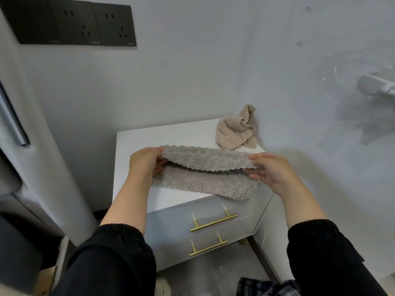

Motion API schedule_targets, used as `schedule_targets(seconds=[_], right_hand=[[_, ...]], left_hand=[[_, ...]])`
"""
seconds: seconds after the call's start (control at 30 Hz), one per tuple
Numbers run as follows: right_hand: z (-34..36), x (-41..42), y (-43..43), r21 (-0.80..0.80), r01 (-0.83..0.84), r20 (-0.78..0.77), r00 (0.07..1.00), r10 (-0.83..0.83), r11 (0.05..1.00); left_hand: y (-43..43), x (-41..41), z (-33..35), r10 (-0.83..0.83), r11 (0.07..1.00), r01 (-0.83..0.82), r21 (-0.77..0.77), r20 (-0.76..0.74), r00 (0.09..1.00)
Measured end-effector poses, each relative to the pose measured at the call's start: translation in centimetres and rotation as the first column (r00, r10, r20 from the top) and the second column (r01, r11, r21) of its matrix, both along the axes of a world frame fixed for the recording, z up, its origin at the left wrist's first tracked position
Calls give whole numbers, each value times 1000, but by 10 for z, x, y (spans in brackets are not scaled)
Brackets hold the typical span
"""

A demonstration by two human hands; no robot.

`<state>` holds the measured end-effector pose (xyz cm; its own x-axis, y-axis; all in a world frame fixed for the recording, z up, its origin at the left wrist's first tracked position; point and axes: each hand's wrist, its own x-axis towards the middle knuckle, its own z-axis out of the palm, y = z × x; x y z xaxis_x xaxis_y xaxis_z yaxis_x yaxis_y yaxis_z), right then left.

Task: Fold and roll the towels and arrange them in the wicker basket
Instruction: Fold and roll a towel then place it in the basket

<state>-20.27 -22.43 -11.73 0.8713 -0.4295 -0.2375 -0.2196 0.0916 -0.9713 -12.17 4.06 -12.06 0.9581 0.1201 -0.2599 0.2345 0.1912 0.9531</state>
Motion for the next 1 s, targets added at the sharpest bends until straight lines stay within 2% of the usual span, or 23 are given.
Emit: schedule_targets(seconds=[0.1, 0.13, 0.17, 0.27, 0.3, 0.5, 0.57, 0.7, 0.8, 0.9, 1.0], right_hand=[[9, -7, -3, 203, -41, 61, 998, 29, 978], [10, -9, -3, 223, -46, 57, 998, 34, 974], [10, -11, -3, 177, -43, 26, 999, 39, 983], [7, -14, 0, -140, -52, -131, 991, 33, 989], [5, -14, 0, -169, -69, -160, 986, 42, 983], [-3, -13, -2, -201, -102, -209, 976, 59, 974], [-5, -13, -1, -182, -109, -217, 974, 69, 977], [-1, -14, -1, -132, -100, -205, 976, 71, 986], [3, -14, -6, -76, -96, -191, 978, 81, 992], [2, -16, -9, -47, -149, -222, 966, 135, 988], [-3, -16, -8, -137, -189, -297, 944, 141, 973]], left_hand=[[6, 3, 3, 13, 990, -17, -143, -29, 999], [9, 3, 3, 5, 988, -11, -155, -36, 999], [10, 4, 2, -5, 992, -1, -128, -46, 999], [8, 3, -1, -14, 1000, 16, 24, -86, 996], [7, 4, -2, -16, 998, 21, 56, -92, 996], [12, 1, -9, -56, 968, 58, 242, -18, 998], [12, 0, -9, -58, 966, 57, 250, -4, 998], [10, 3, 0, -50, 983, 53, 173, -22, 999], [10, 3, 3, -43, 970, 40, 238, 6, 999], [14, 3, -1, -32, 873, -17, 487, 93, 995], [17, 5, -8, -80, 688, -16, 725, 98, 992]])
